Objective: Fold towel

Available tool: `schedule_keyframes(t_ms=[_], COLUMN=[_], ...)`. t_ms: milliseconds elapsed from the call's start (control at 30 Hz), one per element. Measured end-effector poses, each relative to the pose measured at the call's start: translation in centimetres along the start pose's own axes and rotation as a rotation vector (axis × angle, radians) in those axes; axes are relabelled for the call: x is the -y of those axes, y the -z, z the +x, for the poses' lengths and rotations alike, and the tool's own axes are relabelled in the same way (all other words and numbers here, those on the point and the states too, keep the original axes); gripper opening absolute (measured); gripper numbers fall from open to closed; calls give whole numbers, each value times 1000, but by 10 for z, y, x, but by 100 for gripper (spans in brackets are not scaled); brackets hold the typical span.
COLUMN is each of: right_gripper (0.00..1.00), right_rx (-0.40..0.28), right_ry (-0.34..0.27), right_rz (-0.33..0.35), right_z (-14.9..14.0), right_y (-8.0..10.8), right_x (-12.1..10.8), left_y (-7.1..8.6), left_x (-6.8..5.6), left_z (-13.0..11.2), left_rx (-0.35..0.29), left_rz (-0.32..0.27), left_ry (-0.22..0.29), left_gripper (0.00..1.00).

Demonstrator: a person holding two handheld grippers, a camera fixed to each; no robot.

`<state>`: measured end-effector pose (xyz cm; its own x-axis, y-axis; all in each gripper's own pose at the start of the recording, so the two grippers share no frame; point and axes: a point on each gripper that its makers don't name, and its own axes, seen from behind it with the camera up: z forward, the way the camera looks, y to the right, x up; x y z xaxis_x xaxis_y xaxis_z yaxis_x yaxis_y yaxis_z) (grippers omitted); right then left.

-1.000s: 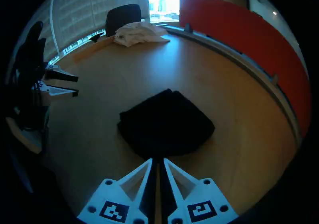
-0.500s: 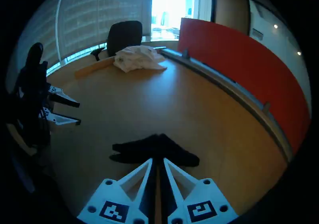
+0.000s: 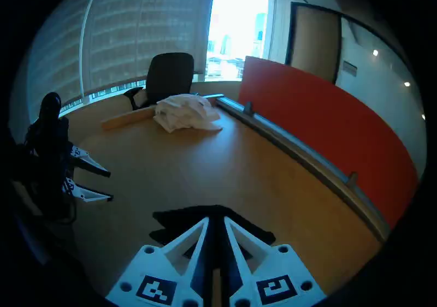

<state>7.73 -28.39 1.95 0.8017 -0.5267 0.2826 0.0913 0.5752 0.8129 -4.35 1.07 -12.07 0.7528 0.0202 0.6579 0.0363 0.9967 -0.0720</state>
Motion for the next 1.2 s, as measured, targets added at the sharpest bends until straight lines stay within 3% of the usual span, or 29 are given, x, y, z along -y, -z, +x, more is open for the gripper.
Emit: schedule_keyframes(t_ms=[633,1200], right_gripper=[5,5], right_rx=[-8,9], right_ry=[-20,-72], right_rz=[-52,-166], right_z=[-4,-35], right_y=[27,92], right_x=[-19,-76], left_y=[1,-1], left_x=[-4,-12], left_z=[4,7], left_rx=[-5,0], left_rz=[-21,-37], left_ry=[-12,-38], left_gripper=[94,93])
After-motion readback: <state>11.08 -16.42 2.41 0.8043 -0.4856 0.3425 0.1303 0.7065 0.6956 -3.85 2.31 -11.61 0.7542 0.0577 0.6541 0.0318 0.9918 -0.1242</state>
